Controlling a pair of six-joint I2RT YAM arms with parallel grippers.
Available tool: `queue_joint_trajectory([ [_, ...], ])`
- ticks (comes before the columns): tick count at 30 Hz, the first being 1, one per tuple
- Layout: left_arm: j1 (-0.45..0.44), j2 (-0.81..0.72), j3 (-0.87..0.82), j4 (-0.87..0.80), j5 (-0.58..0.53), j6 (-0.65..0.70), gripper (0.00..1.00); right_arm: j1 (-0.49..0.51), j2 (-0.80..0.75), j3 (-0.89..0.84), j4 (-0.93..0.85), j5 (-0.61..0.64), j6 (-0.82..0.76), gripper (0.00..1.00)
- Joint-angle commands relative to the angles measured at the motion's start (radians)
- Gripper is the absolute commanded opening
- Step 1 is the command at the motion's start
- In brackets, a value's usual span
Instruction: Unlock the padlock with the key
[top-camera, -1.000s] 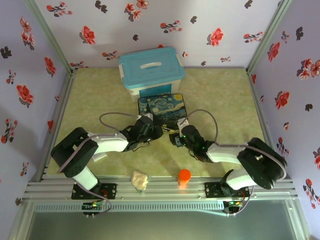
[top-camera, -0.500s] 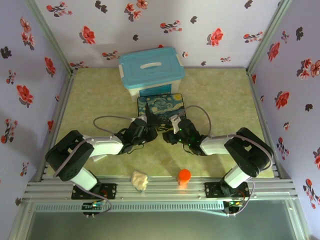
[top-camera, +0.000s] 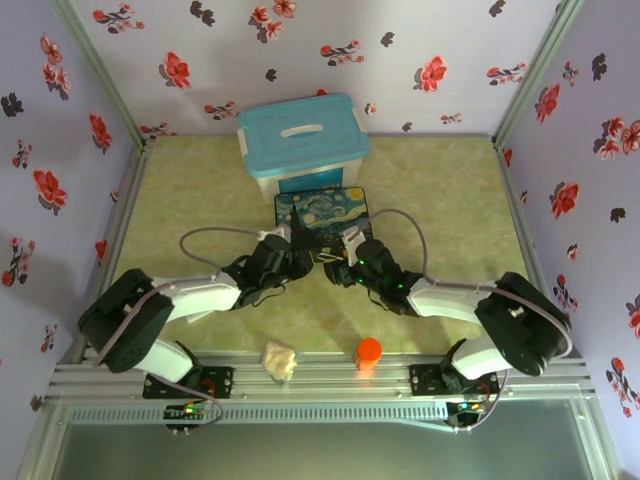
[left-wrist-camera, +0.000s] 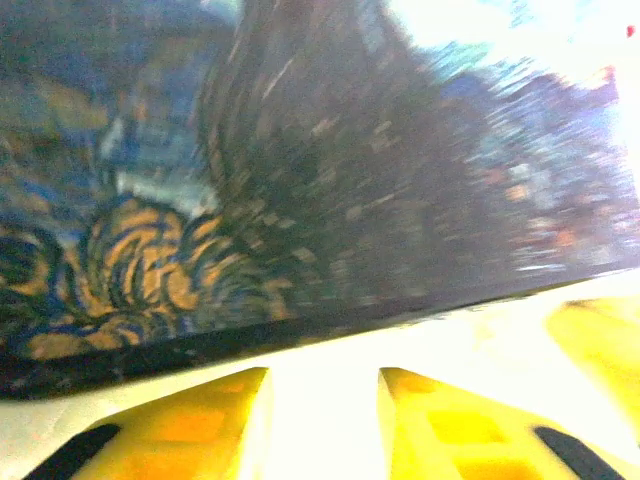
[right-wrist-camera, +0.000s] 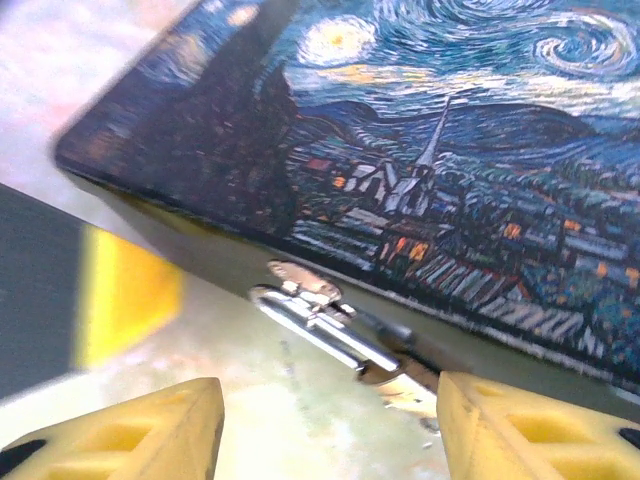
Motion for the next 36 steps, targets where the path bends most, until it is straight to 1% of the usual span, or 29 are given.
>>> queue_joint_trajectory([
  [1, 0.009, -0.096, 0.051, -0.098, -0.065, 0.081, 0.36, 0.014, 0.087, 0.043, -0.098, 0.219, -0.128, 0.58],
  [2, 0.016, -0.122, 0.054, -0.119, -0.068, 0.093, 0.38, 0.022, 0.108, 0.042, -0.072, 0.233, -0.140, 0.58],
  [5, 0.050, -0.165, 0.045, -0.142, -0.081, 0.119, 0.41, 0.057, 0.171, 0.035, 0.040, 0.331, -0.166, 0.59],
  [9, 0.119, -0.171, 0.045, -0.149, -0.062, 0.145, 0.41, 0.084, 0.279, 0.072, 0.140, 0.402, -0.203, 0.60],
  [13, 0.172, -0.159, 0.062, -0.146, -0.038, 0.177, 0.42, 0.086, 0.355, 0.077, 0.263, 0.361, -0.229, 0.59],
  [15, 0.191, -0.142, 0.071, -0.149, -0.021, 0.186, 0.42, 0.086, 0.378, 0.099, 0.251, 0.364, -0.242, 0.55],
  [18, 0.219, -0.107, 0.076, -0.127, 0.017, 0.183, 0.42, 0.087, 0.383, 0.106, 0.235, 0.358, -0.265, 0.40],
  [20, 0.227, -0.082, 0.088, -0.122, 0.031, 0.193, 0.42, 0.086, 0.350, 0.080, 0.232, 0.344, -0.257, 0.31],
  [23, 0.234, -0.054, 0.123, -0.142, 0.036, 0.229, 0.42, 0.085, 0.287, 0.031, 0.252, 0.312, -0.247, 0.21],
  [24, 0.237, -0.048, 0.134, -0.151, 0.036, 0.238, 0.42, 0.083, 0.274, 0.013, 0.274, 0.293, -0.247, 0.19],
  [26, 0.247, -0.030, 0.154, -0.157, 0.036, 0.258, 0.43, 0.070, 0.244, -0.014, 0.300, 0.198, -0.238, 0.15],
  [29, 0.258, 0.000, 0.174, -0.150, 0.037, 0.278, 0.43, 0.041, 0.188, -0.040, 0.280, 0.024, -0.185, 0.13],
  [32, 0.259, 0.048, 0.210, -0.143, 0.037, 0.338, 0.47, -0.003, 0.165, -0.047, 0.246, -0.161, -0.131, 0.13],
  [34, 0.259, 0.100, 0.248, -0.151, 0.060, 0.373, 0.47, -0.028, 0.161, -0.041, 0.218, -0.232, -0.089, 0.11],
  [36, 0.255, 0.162, 0.301, -0.185, 0.063, 0.405, 0.48, -0.075, 0.157, -0.038, 0.216, -0.331, -0.024, 0.10],
])
